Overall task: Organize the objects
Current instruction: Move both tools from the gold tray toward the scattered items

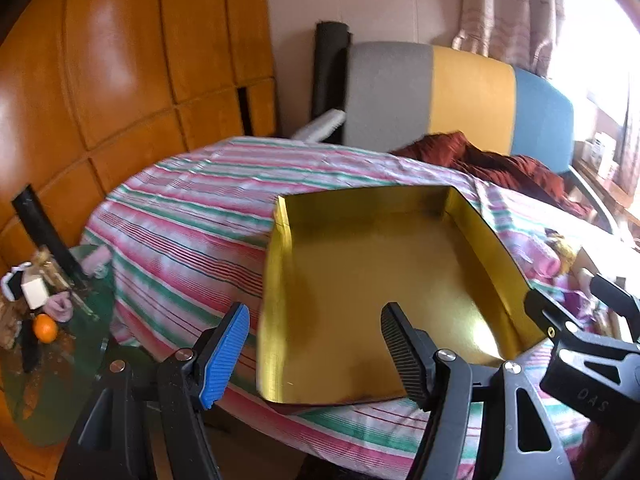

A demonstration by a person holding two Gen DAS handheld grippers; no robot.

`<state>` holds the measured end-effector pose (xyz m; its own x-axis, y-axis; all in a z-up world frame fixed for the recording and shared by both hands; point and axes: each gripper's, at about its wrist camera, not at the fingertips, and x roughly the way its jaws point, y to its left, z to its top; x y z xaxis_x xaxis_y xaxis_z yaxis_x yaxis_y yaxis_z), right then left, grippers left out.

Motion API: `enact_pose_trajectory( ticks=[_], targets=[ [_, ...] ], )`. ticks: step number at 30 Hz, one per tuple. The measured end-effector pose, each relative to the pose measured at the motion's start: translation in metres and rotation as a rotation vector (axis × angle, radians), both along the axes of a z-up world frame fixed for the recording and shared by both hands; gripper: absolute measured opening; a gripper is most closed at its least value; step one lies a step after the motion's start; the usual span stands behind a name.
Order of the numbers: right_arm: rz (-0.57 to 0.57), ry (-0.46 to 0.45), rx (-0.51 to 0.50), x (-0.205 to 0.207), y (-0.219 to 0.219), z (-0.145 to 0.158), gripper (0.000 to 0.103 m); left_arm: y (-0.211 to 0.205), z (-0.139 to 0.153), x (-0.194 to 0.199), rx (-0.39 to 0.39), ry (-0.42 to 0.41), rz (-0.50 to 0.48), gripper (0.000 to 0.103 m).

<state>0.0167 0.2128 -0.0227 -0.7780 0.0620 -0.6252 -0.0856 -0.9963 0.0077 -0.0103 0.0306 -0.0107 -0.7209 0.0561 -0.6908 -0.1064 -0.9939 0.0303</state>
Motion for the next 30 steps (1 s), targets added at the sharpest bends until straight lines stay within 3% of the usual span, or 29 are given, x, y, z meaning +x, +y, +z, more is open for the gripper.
enact_pose_trajectory(
  ticks=[6,8,22,30],
  targets=[
    [-0.028,-0.018,-0.004,0.001,0.012,-0.004,0.103,0.005,-0.010,-0.001,0.123,-0.094,-0.141,0.070],
    [-0.038,-0.019,-0.005,0.002,0.018,-0.004,0.103,0.014,-0.016,-0.004,0.132,-0.137,-0.164,0.070],
    [-0.198,-0.050,0.009,0.025,0.074,-0.003,0.103,0.064,-0.017,0.004,0.147,-0.188,-0.398,0.073],
    [-0.347,-0.028,0.052,0.054,0.136,0.019,0.103,0.130,-0.018,0.009,0.088,-0.227,-0.599,0.077]
  ],
)
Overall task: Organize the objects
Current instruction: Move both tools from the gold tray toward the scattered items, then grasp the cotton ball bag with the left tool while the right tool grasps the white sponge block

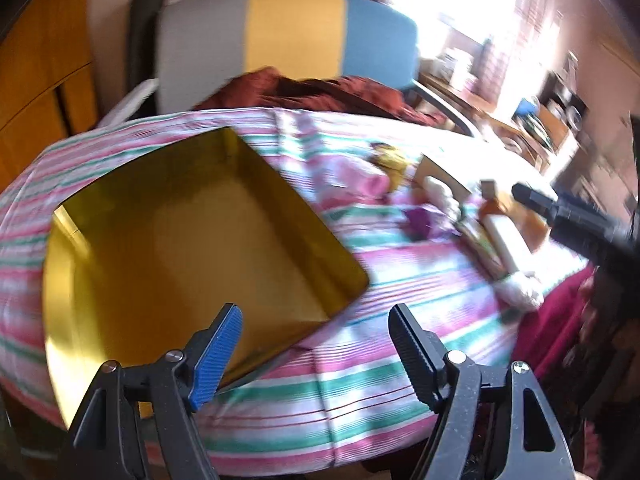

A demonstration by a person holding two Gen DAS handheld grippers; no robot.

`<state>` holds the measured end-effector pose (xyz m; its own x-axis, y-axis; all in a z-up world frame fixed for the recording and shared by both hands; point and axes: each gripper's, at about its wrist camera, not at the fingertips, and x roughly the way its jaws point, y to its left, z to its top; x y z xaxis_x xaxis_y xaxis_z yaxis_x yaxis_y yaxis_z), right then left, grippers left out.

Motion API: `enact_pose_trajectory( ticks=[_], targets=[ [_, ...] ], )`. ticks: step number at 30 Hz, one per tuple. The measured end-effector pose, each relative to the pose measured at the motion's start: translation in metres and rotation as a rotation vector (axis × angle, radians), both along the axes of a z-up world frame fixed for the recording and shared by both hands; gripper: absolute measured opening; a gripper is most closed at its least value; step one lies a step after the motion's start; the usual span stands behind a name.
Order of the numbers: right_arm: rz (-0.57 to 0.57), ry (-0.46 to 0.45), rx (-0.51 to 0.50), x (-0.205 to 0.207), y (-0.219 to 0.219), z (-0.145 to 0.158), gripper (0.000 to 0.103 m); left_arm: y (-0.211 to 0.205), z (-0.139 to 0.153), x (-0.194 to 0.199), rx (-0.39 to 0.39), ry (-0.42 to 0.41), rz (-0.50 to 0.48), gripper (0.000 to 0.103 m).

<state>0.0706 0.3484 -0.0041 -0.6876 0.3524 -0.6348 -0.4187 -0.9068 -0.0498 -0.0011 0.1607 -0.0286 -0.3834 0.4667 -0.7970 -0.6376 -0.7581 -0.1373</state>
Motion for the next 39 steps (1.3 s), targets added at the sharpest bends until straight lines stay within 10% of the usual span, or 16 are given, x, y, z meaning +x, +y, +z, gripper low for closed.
enact_pose_trajectory(
  ticks=[16,28,32,39],
  targets=[
    [-0.396,-0.002,0.001,0.109,0.143,0.029,0.103,0.165,-0.023,0.065,0.031,-0.134,-0.503,0.077],
    [-0.434,-0.022,-0.060,0.126,0.173,0.014,0.103,0.230,-0.061,0.086,-0.080,-0.179,-0.488,0.082],
    [-0.429,-0.031,-0.086,0.123,0.179,0.009,0.103,0.214,-0.063,0.080,-0.054,-0.159,-0.496,0.047],
    [-0.320,-0.077,-0.215,0.089,0.174,-0.004,0.103,0.169,-0.057,0.061,-0.027,-0.124,-0.507,0.036]
  ],
)
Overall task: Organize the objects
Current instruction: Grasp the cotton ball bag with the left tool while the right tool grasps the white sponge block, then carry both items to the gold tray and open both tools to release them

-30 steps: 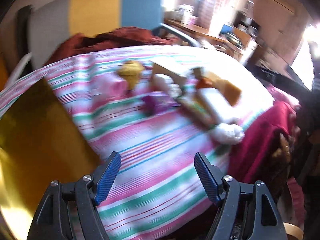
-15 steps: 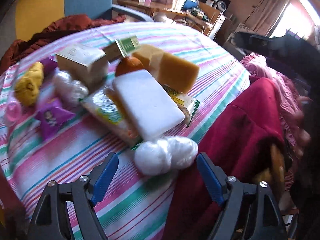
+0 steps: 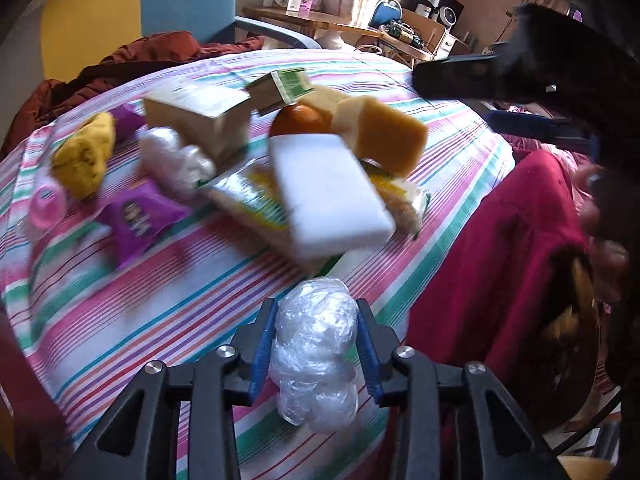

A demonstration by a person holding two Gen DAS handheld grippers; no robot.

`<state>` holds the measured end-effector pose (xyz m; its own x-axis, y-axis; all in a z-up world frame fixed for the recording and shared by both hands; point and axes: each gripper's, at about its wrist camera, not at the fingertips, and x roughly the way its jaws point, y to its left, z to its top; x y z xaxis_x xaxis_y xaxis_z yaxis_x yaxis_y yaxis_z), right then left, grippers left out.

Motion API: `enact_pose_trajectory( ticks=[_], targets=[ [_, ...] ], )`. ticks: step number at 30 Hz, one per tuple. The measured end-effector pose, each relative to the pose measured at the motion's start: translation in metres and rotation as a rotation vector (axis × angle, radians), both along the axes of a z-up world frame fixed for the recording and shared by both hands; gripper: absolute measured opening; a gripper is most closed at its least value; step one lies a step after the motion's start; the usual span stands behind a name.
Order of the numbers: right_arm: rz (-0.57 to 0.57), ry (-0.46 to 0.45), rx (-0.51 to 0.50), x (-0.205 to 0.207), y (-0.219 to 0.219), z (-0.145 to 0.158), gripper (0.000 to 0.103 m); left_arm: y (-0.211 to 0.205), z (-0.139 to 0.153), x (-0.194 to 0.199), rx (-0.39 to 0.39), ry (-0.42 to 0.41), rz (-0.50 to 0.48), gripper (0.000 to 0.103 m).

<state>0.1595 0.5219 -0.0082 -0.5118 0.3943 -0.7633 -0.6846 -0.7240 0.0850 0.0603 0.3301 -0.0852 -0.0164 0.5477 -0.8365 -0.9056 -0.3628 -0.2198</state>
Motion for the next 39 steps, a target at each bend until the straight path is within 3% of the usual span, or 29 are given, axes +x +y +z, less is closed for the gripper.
enact_pose_trajectory(
  ticks=[6,15,16,18,19,20,23,28,33,39],
  targets=[
    [0.125,-0.094,-0.096,-0.048,-0.029,-0.031,0.103,-0.042,-0.001,-0.006,0.009,0.010,0.025,0.035],
    [0.110,-0.217,-0.086,-0.089,-0.040,-0.068,0.102,-0.080,0.000,-0.026,0.024,0.008,0.099,0.035],
    [0.117,-0.230,-0.089,-0.090,-0.039,-0.071,0.100,-0.082,0.000,-0.027,0.026,0.008,0.102,0.034],
    [0.134,-0.278,-0.077,-0.091,-0.041,-0.079,0.063,-0.086,0.001,-0.028,0.033,0.006,0.108,0.034],
    [0.139,-0.275,-0.071,-0.091,-0.042,-0.079,0.063,-0.086,0.003,-0.029,0.035,0.006,0.110,0.034],
    [0.142,-0.275,-0.064,-0.090,-0.043,-0.077,0.057,-0.089,0.005,-0.029,0.040,0.008,0.113,0.034],
    [0.156,-0.242,-0.040,-0.083,-0.049,-0.066,0.057,-0.083,0.014,-0.017,0.061,0.027,0.129,0.034],
    [0.231,-0.158,0.087,-0.076,-0.084,-0.030,0.057,-0.083,0.022,-0.024,0.096,0.052,0.189,0.034],
    [0.325,-0.111,0.209,-0.088,-0.128,-0.005,0.057,-0.116,0.041,-0.036,0.134,0.073,0.298,0.034],
    [0.427,-0.072,0.254,-0.108,-0.176,0.007,0.058,-0.164,0.062,-0.051,0.164,0.102,0.435,0.034]
  ],
)
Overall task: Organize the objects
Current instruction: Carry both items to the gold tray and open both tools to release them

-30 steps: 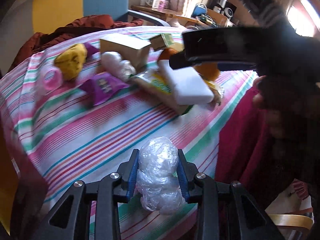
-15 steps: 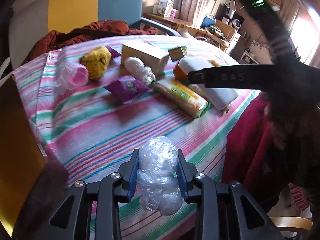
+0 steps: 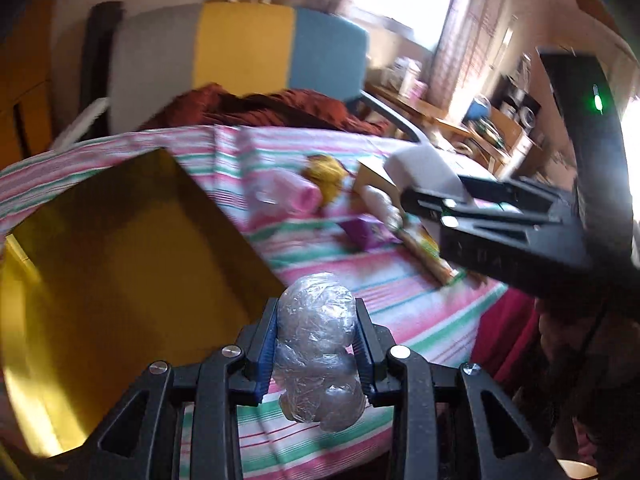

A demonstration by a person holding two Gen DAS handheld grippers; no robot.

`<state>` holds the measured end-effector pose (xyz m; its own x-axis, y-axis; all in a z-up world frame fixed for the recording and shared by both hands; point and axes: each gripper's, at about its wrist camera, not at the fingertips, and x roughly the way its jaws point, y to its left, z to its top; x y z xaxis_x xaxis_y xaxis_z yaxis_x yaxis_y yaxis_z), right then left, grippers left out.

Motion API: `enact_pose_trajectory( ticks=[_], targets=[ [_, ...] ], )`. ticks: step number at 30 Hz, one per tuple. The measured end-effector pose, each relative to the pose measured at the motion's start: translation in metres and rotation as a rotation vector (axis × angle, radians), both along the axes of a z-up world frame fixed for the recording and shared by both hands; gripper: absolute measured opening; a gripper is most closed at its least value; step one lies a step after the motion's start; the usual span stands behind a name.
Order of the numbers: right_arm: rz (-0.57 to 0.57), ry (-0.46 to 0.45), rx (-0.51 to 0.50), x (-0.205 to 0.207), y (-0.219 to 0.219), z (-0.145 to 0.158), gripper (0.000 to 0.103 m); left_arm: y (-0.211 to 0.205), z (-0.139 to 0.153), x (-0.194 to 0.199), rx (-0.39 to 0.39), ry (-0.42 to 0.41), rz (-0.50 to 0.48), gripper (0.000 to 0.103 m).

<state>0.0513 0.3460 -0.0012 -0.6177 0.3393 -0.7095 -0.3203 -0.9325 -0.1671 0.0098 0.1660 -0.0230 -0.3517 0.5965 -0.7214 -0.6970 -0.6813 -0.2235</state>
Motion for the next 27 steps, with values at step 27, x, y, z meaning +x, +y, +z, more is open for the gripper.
enact_pose_trajectory(
  ticks=[27],
  targets=[
    [0.269,0.018,0.044,-0.050,-0.128,0.005,0.058,-0.140,-0.018,-0.041,-0.026,-0.019,0.371,0.034]
  ],
)
